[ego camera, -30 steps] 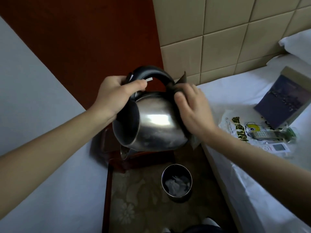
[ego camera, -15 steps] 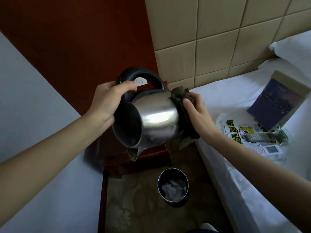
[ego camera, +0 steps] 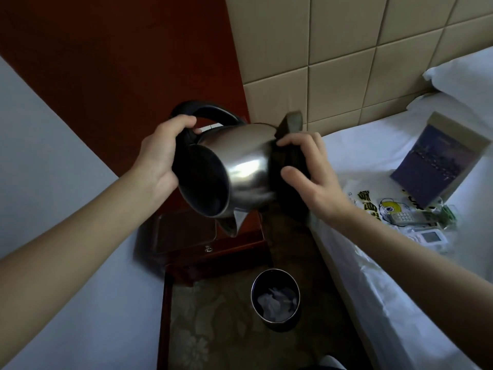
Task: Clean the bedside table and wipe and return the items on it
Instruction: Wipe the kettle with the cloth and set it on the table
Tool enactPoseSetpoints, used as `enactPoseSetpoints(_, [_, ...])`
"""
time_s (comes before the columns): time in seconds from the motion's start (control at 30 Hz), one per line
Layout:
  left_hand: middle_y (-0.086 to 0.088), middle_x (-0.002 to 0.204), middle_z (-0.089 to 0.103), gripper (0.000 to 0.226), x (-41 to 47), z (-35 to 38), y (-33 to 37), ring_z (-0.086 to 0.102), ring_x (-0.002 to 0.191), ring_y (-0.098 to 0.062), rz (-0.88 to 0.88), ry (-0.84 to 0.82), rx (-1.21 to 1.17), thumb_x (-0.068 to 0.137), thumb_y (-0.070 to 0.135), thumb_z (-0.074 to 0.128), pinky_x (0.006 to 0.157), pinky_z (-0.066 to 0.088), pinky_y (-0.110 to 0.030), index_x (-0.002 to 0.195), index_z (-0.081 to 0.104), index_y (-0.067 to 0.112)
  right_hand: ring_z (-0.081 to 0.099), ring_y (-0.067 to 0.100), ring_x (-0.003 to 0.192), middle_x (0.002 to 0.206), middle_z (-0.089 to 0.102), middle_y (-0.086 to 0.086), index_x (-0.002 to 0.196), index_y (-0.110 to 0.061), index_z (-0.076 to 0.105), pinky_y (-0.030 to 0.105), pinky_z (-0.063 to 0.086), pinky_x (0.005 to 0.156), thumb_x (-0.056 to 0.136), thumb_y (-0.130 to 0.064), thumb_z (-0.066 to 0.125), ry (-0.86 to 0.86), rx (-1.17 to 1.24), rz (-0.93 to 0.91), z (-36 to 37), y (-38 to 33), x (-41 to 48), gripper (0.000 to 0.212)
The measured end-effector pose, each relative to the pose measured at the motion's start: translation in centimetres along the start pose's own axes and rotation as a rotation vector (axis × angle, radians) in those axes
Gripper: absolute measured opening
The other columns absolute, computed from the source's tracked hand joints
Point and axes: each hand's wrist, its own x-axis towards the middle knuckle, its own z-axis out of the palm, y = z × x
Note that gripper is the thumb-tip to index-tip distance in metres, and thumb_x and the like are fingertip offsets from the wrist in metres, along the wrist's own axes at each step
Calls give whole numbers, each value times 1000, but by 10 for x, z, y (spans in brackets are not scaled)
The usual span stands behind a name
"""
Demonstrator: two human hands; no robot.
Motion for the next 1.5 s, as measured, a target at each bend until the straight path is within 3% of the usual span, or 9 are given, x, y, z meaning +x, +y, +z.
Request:
enactPoseSetpoints(0.13, [5, 66, 66, 10, 2, 5, 5, 65, 61, -15, 21, 1, -27, 74, 29, 70, 71, 53, -31, 71, 65, 20, 34, 13, 125, 124, 40, -31, 124, -36, 40, 41, 29, 107, 81, -35, 46, 67, 20, -101, 10, 1, 8, 44])
enactPoseSetpoints(0.3, [6, 73, 68, 17, 0, 15, 5, 69, 72, -16, 40, 31, -61, 70, 30, 74, 72, 57, -35, 83, 67, 20, 38, 9, 129, 137, 44, 2, 128, -19, 50, 30, 31, 109, 84, -40, 48, 283, 193, 255, 25, 5, 15, 48])
enactPoseSetpoints(0.5, [4, 82, 69, 32, 8, 13, 10, 70, 75, -18, -13, -3, -77, 68, 36, 73, 64, 54, -32, 95, 66, 19, 34, 23, 133, 139, 37, 1, 124, -22, 50, 40, 30, 110, 90, -22, 49, 231, 23, -210, 49, -7, -7, 35])
enactPoseSetpoints(0.67, [9, 68, 67, 11, 4, 3, 14, 65, 76, -13, 86, -30, -7, 80, 34, 65, 78, 52, -31, 78, 65, 23, 45, 16, 123, 127, 53, 1, 134, -17, 43, 28, 37, 100, 97, -28, 39, 320, 210, 414, 17, 33, 21, 39])
enactPoseSetpoints(0.77, [9, 62, 66, 13, 2, 3, 18, 65, 65, -10, 102, -68, -9, 83, 33, 62, 70, 51, -28, 75, 63, 23, 52, 10, 110, 110, 58, -10, 129, -28, 45, 31, 41, 96, 99, -31, 36, 321, 357, 521, 9, 37, 23, 32])
enactPoseSetpoints(1.0, [6, 60, 62, 18, 2, 4, 28, 62, 55, -9, 72, -109, -34, 88, 34, 54, 55, 49, -19, 78, 58, 20, 26, 24, 138, 146, 31, 11, 135, -14, 38, 33, 22, 115, 93, -20, 42, 372, 17, -42, 27, 16, 2, 43])
enactPoseSetpoints(1.23, [-1, 88, 63, 19, 2, -7, 18, 63, 80, -17, 17, -180, 30, 84, 33, 57, 82, 50, -31, 92, 61, 16, 33, 39, 132, 134, 42, 13, 124, -6, 48, 48, 28, 111, 97, -18, 40, -113, -252, -700, 11, -12, 22, 31])
enactPoseSetpoints(1.43, [4, 57, 64, 35, -6, -15, 1, 62, 52, -11, -35, -167, 54, 89, 32, 51, 57, 50, -18, 62, 69, 19, 47, 21, 122, 128, 53, 4, 126, -13, 51, 46, 35, 103, 87, -44, 41, 59, -75, 25, -8, 10, 26, 51])
enactPoseSetpoints(1.5, [1, 63, 63, 26, -7, -13, -3, 62, 55, -13, -82, -121, 26, 87, 34, 53, 56, 50, -18, 71, 68, 19, 47, 21, 119, 124, 54, 3, 123, -11, 52, 45, 36, 102, 86, -43, 41, 183, -42, 80, 11, 3, 9, 51])
